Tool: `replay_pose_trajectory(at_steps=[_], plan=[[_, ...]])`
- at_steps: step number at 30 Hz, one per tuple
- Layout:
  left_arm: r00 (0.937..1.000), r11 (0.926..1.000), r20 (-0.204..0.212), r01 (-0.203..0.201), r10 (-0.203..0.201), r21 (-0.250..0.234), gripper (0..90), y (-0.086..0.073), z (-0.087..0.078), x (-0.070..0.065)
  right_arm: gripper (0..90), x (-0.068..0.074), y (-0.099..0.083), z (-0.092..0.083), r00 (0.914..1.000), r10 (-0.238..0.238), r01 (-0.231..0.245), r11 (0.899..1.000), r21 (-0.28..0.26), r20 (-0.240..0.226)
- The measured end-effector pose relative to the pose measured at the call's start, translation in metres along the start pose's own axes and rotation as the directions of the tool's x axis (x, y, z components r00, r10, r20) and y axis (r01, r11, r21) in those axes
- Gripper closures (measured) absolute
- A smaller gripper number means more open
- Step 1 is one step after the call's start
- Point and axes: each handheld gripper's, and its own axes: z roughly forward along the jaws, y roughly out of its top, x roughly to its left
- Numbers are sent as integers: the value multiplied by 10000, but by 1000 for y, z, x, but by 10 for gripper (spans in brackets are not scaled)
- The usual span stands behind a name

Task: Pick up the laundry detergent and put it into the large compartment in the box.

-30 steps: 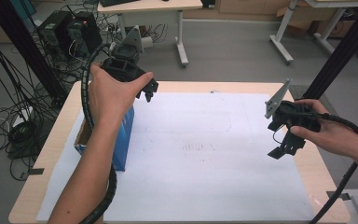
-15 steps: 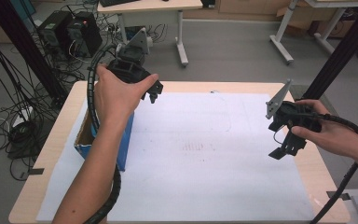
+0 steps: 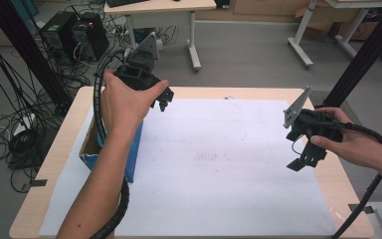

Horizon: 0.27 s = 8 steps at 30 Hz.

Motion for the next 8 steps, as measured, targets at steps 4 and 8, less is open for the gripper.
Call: replay_pose_trajectory(at_steps=[4,8], plan=[[10000,10000,11,31,-31,-18,72,-1,0,1,37,0,1,0,10000,-20,20,10000,21,5],[10000,10000,32,-2,2,-80,72,-3,-1,2,37,1,1,0,10000,-17,17,10000,13,9]])
